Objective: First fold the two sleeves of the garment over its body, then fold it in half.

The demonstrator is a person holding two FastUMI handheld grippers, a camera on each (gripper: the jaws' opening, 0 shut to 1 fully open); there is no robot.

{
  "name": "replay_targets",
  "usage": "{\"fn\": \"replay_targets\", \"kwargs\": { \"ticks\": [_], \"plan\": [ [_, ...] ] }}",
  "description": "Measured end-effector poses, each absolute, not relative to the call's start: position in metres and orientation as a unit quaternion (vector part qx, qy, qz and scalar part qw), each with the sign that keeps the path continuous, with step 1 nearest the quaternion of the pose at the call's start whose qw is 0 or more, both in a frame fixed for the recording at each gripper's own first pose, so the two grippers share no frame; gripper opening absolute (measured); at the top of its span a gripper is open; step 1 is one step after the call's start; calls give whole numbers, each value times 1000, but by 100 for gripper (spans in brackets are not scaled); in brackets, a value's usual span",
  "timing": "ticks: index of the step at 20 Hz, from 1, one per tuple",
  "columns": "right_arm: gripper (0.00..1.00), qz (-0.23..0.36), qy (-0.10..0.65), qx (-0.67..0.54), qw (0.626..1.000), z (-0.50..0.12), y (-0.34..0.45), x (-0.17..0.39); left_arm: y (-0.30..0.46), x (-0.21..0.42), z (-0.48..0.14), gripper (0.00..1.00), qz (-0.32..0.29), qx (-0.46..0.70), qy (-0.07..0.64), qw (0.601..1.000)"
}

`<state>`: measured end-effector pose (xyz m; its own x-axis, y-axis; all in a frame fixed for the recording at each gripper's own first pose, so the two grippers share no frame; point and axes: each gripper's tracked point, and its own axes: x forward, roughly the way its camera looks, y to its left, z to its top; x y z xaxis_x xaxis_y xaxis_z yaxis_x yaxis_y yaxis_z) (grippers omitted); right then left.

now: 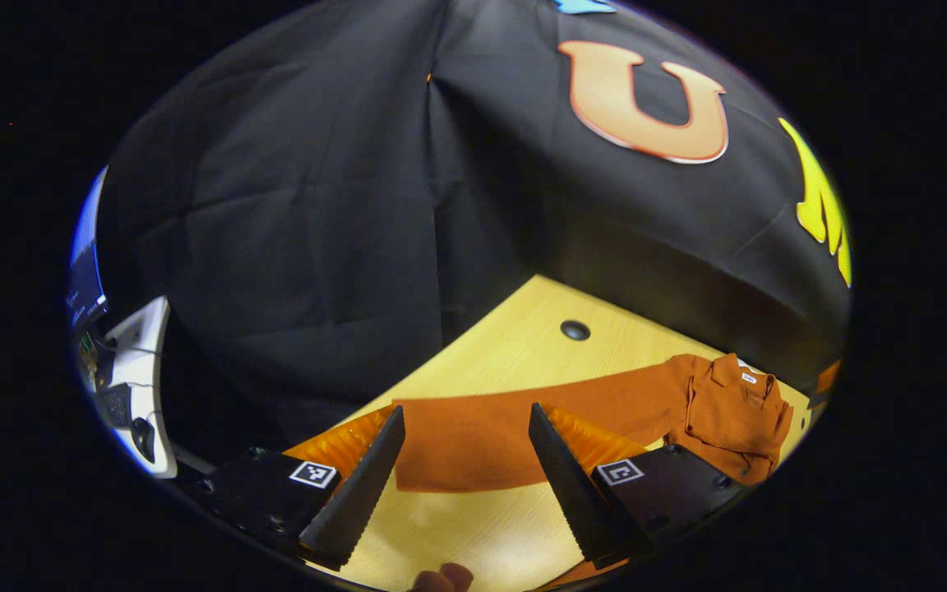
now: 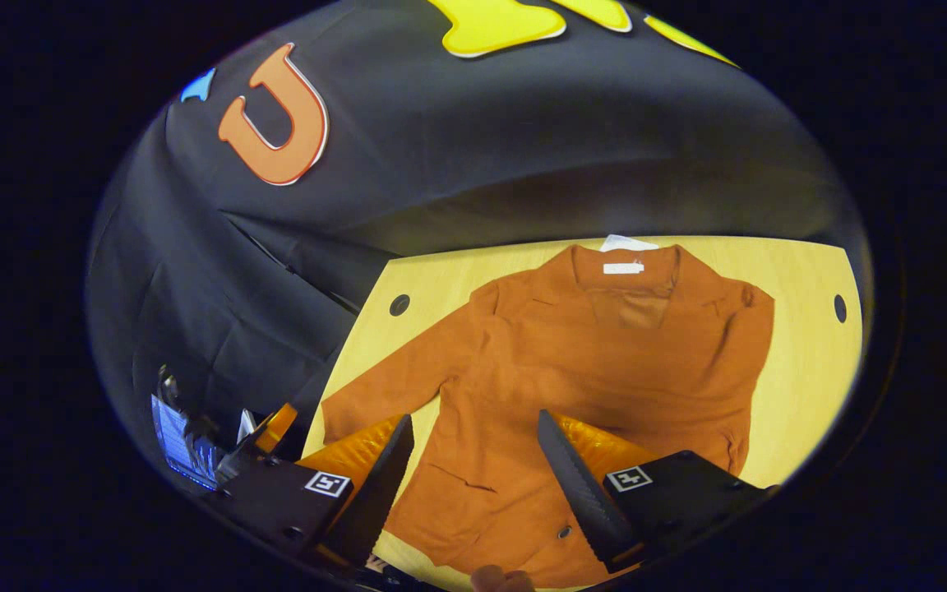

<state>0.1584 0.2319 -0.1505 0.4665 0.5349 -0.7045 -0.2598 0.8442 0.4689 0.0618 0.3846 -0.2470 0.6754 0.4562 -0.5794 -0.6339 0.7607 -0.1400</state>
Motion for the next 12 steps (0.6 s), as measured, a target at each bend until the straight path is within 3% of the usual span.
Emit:
{"fn": "replay_targets", "kwargs": {
  "ticks": [3,7,8,12],
  "plan": [
    [97,237,460,152,842,-153,212,123,397,65,-281,98,317,-214,329,863],
    [97,238,474,154,834,-172,190,80,389,63,-315,99,283,-278,436,807],
    [93,234,477,156,833,-178,183,73,396,63,-316,98,287,-270,449,802],
    [97,216,503,176,818,-207,161,45,407,69,-324,98,286,-280,496,770]
  ]
}}
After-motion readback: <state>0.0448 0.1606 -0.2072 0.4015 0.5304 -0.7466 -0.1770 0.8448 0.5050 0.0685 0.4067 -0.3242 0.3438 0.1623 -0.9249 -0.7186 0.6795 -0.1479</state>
